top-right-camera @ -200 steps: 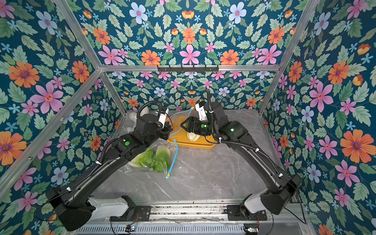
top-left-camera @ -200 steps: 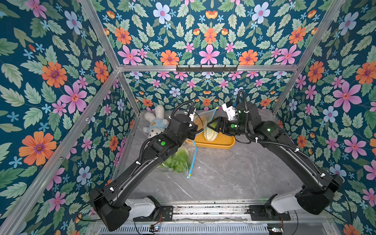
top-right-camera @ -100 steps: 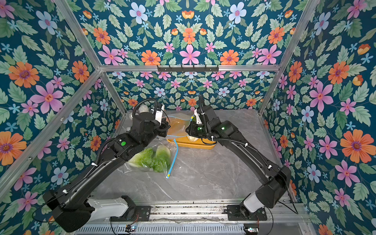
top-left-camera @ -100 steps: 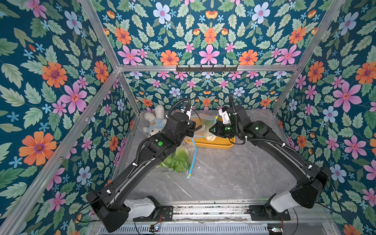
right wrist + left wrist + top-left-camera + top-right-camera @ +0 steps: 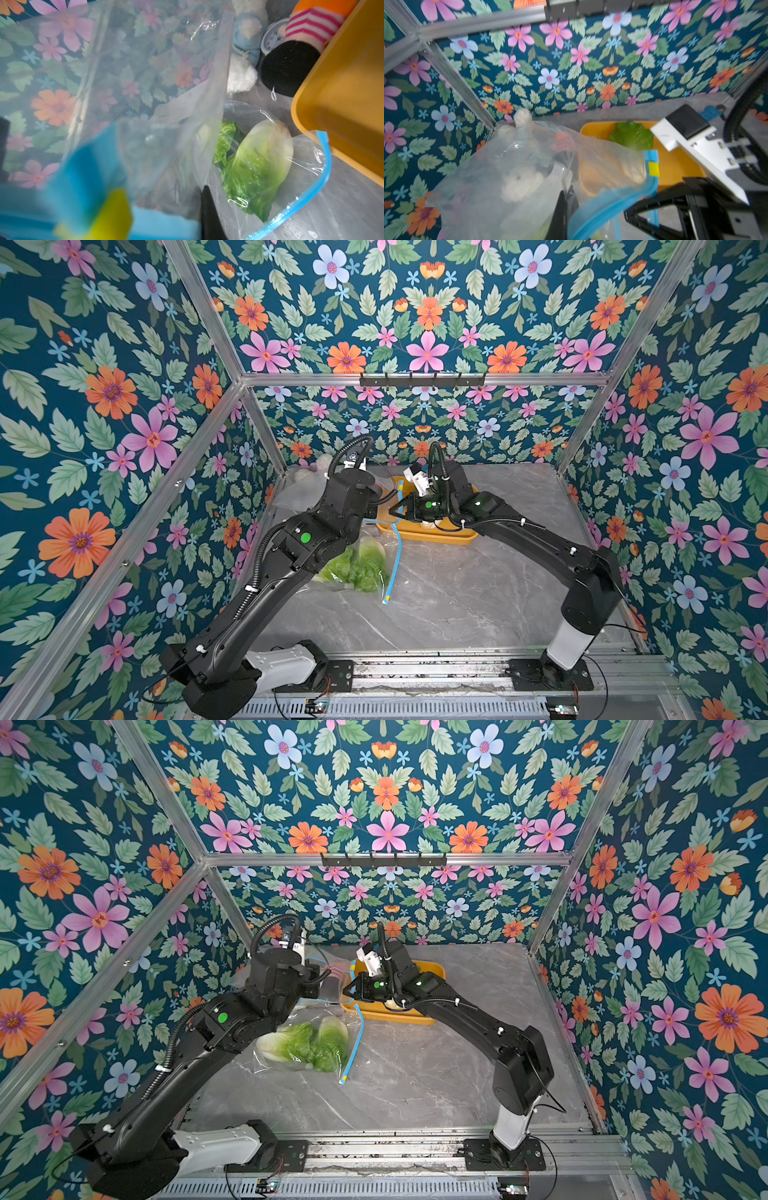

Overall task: Put the chinese cabbages into a zipper bag and zip it
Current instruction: Open the zipper of the food storage bag at the center of the board.

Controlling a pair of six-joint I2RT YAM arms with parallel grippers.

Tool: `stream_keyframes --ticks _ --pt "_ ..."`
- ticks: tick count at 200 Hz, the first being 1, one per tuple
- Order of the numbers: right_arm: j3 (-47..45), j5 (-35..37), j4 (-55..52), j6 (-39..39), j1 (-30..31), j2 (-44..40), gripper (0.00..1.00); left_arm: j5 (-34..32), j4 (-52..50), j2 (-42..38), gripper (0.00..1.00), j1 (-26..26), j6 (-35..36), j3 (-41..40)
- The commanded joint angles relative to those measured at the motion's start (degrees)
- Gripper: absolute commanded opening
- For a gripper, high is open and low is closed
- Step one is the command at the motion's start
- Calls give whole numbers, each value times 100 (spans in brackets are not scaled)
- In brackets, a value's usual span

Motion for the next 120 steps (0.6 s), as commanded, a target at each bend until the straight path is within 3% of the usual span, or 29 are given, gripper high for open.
stream_keyframes --ticks 1,20,35,62,98,120 --pt "-80 -628 580 49 -5 187 5 136 -491 -109 11 -7 -466 -554" --pt "-178 -579 500 -17 -24 286 5 685 -404 -105 37 0 -462 -878" --pt "-236 -668 523 18 -73 335 5 1139 -287 -46 45 -3 -300 -921" --pt "-210 -762 358 -116 -130 373 5 1256 -484 338 55 9 -41 -734" --pt "-120 -821 111 -364 -143 393 5 1184 -638 780 53 29 247 -312" --pt "-43 -747 -198 -590 -142 407 5 954 -647 946 42 34 260 -109"
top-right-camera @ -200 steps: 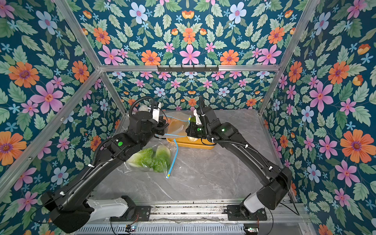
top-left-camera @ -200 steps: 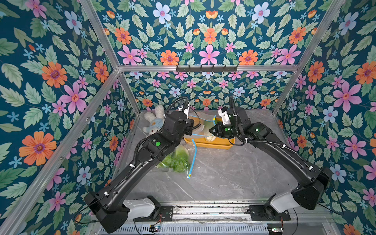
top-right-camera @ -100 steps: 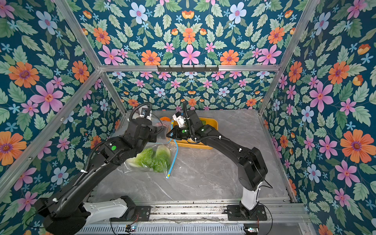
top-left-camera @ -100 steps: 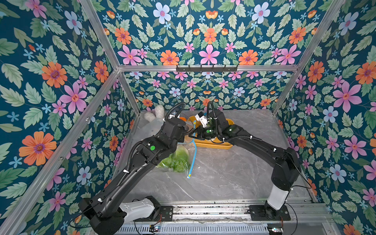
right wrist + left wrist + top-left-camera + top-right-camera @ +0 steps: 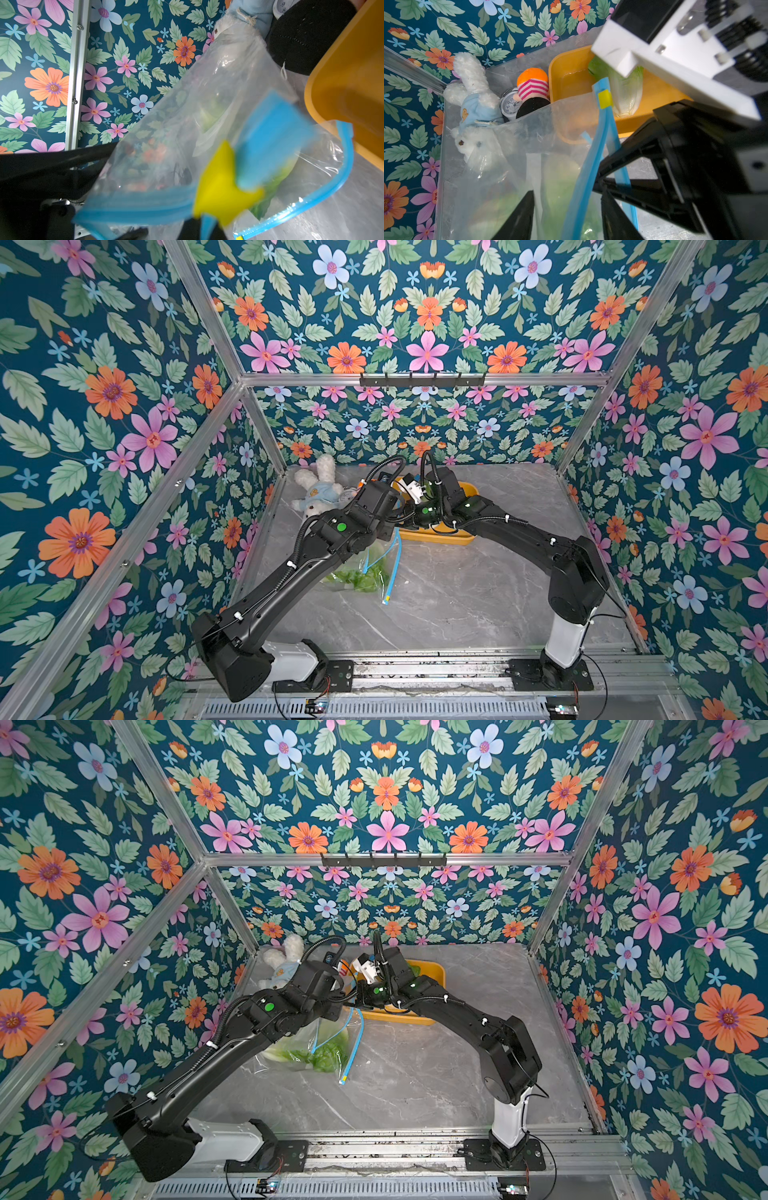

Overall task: Put the chinese cabbages into a zipper bag and zip it
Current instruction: Open the zipper of the food storage bag at the center of the board.

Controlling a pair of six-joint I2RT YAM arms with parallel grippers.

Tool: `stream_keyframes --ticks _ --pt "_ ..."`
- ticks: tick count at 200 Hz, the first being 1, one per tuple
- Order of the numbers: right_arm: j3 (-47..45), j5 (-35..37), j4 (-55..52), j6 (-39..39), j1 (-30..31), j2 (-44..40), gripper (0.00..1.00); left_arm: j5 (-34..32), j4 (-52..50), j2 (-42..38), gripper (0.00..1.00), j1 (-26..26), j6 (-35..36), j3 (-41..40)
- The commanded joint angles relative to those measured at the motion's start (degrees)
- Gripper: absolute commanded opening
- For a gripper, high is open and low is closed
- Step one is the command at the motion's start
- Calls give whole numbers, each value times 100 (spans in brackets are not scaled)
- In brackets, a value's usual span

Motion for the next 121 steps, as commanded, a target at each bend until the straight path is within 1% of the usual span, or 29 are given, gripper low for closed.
stream_keyframes --ticks 1,21,28,47,56,66,88,100,112,121 --pt "70 -20 -328 -347 3 13 5 -229 -123 116 42 24 166 179" --pt "16 173 -591 -522 -30 -25 5 -425 -118 129 35 54 172 209" --pt "13 243 -687 -583 -40 -33 5 -447 -311 130 32 66 168 221" --pt "-15 404 -878 -722 -41 -58 5 -646 -366 30 20 109 81 161" --pt "-52 421 -879 -724 -44 -59 5 -578 -311 -45 19 157 112 97" --pt "-53 404 -896 -732 -46 -38 6 -573 -243 -96 13 226 90 52" --pt "-57 380 -897 -710 -41 -18 6 -538 -201 -86 6 320 64 -25" --pt "-57 344 -805 -659 -44 -27 6 -449 81 -76 3 348 83 -97" --pt "-42 345 -761 -636 -46 -68 9 -485 176 -60 0 380 56 -119" --pt "-40 366 -758 -651 -49 -105 16 -447 289 -68 0 395 52 -150"
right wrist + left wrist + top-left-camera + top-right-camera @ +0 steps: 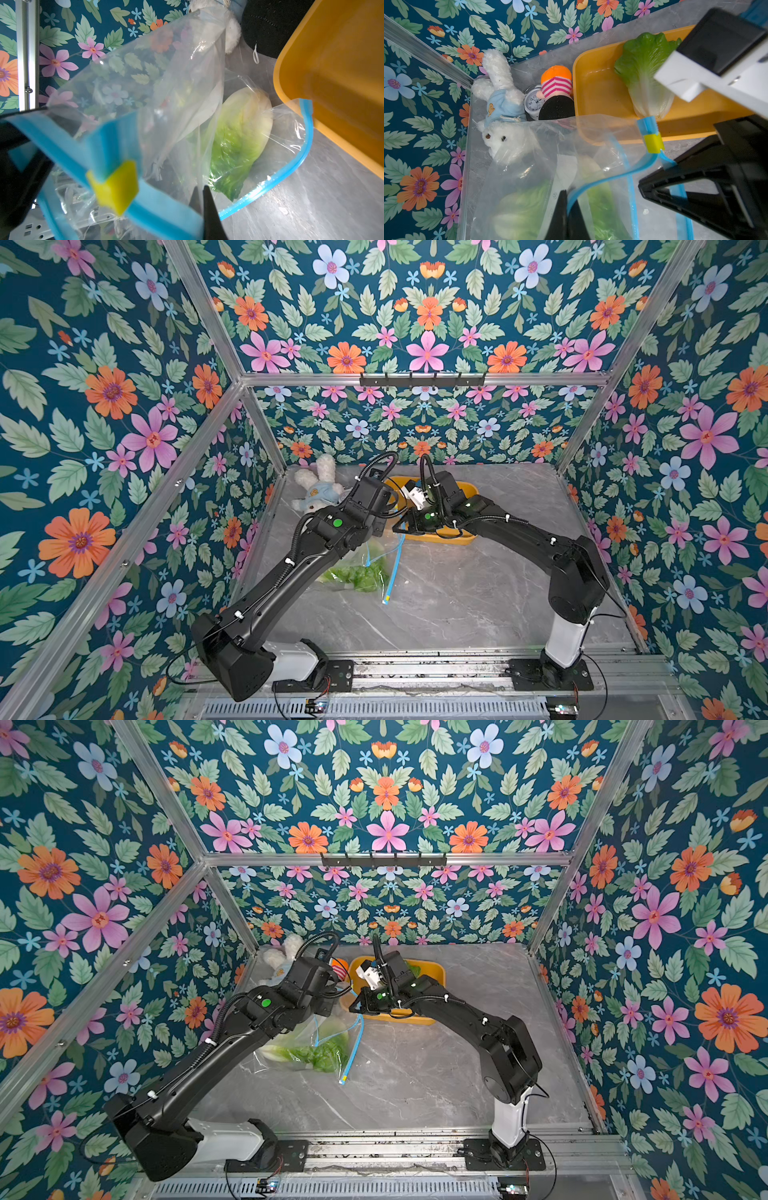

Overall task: Put the chinese cabbages into a zipper bag and zip it
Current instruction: Open the zipper of the food storage bag at the center of the board, then pick up the Chinese cabbage from the basket.

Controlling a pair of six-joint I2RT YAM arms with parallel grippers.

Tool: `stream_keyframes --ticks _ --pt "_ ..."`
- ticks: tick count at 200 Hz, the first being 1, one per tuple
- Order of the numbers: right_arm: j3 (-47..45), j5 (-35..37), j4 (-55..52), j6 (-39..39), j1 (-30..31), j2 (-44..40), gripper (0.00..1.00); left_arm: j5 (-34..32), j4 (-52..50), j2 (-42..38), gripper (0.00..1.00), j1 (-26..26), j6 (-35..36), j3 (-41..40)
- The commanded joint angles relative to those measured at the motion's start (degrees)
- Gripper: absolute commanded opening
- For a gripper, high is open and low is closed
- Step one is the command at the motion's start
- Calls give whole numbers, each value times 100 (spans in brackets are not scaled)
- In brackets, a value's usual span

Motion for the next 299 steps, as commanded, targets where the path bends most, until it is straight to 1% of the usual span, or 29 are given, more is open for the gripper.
stream_keyframes --ticks 1,11,21,38,54,81,92,102,119,131,156,179,189,217,254,267,286,299 --pt "19 42 34 -7 -11 -100 17 -56 349 -4 0 60 -59 -57" --pt "11 -5 117 -22 -12 -146 26 14 460 -4 0 68 -75 -70" --pt "9 -66 190 -25 -19 -205 32 101 545 -7 0 68 -85 -107" --pt "7 -120 277 -39 -70 -333 37 82 612 -28 0 90 -111 -174" --pt "-185 -261 536 38 -242 -498 41 288 758 -42 0 134 -87 -301" --pt "-621 -807 1357 537 -695 -824 46 430 914 -10 0 229 -130 -414" --pt "-657 -1009 1510 581 -868 -919 50 475 945 40 0 254 -121 -407" --pt "-636 -929 1332 450 -1030 -987 51 493 960 86 0 269 -133 -374" --pt "-669 -546 1080 173 -1358 -942 53 535 1062 138 0 276 -133 -362" --pt "-700 -379 1072 120 -1636 -772 54 626 1118 188 0 295 -117 -348" --pt "-605 -223 1320 90 -2112 -287 58 593 1145 272 0 305 -166 -324" --pt "-263 7 1402 -56 -2389 283 63 635 1284 322 0 311 -273 -389" --pt "-116 -13 1516 -62 -2481 559 65 724 1321 383 0 310 -278 -382" --pt "542 38 1541 -131 -2660 1328 70 657 1389 548 0 314 -390 -349" --pt "1932 64 703 -601 -2716 2311 75 573 1509 696 0 323 -514 -382" --pt "2373 -88 592 -640 -2759 2666 77 514 1549 710 0 318 -576 -404" --pt "3204 -362 128 -746 -2749 3243 78 479 1644 718 0 321 -663 -441" --pt "3552 -494 -35 -778 -2717 3506 79 517 1714 699 0 333 -701 -466"
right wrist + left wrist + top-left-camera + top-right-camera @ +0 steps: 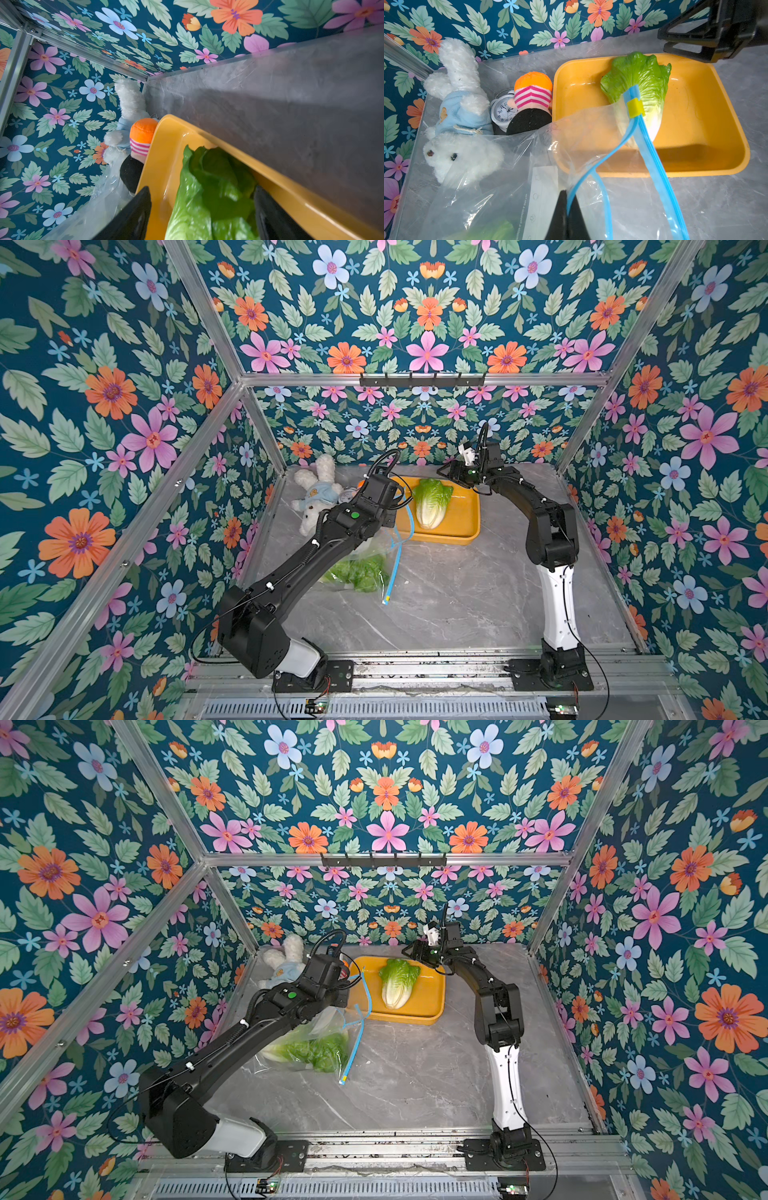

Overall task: Put the chinese cabbages into a zipper bag and zip it
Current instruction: Pick up the Chinese cabbage from the basket.

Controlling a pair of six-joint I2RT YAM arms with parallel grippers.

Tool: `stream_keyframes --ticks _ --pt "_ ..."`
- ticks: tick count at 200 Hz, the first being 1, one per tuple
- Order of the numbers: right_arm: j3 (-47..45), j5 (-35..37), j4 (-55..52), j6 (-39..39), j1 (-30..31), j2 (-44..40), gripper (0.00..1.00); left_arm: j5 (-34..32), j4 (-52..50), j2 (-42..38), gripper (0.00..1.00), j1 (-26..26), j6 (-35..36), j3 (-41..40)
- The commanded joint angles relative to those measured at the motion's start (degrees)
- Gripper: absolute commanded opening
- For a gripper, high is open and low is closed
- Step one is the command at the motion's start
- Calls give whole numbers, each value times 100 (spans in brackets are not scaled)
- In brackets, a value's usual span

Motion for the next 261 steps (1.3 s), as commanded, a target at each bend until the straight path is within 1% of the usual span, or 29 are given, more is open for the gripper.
stream_keyframes --ticks 1,23,37,49,86,107,124,143,163,187,212,229,236,250,261 --pt "571 -378 -597 -247 52 382 79 -79 218 -24 0 20 -196 -34" --pt "779 -637 -720 -295 134 552 79 -57 239 -37 0 35 -221 -44" --pt "629 -741 -810 -442 197 449 78 -64 239 -64 0 39 -244 -68" --pt "177 -782 -598 -424 234 193 77 -90 279 -123 0 39 -262 -121" --pt "-1333 -999 33 -301 261 -798 65 -142 366 -305 0 59 -279 -299" --pt "-2174 -1189 358 -208 323 -1331 62 -110 462 -419 0 65 -279 -415" --pt "-2530 -1069 458 -140 325 -1546 59 -58 514 -443 0 65 -295 -449" --pt "-2466 -919 93 -317 333 -1458 58 53 568 -466 0 66 -314 -457" --pt "-2281 -839 -156 -466 326 -1328 65 145 608 -489 0 67 -315 -466" --pt "-1797 -462 -752 -719 335 -1084 73 101 582 -498 0 65 -323 -475" --pt "-1547 -522 -853 -750 357 -856 77 101 607 -515 0 66 -334 -491" --pt "-1236 -571 -1200 -958 392 -636 77 128 610 -489 0 67 -349 -459" --pt "-1179 -613 -1284 -1026 415 -596 75 120 615 -483 0 72 -358 -456" --pt "-1334 -790 -1119 -991 425 -700 68 144 626 -482 0 66 -367 -456" --pt "-1629 -857 -763 -777 424 -882 62 154 626 -471 0 66 -380 -451"
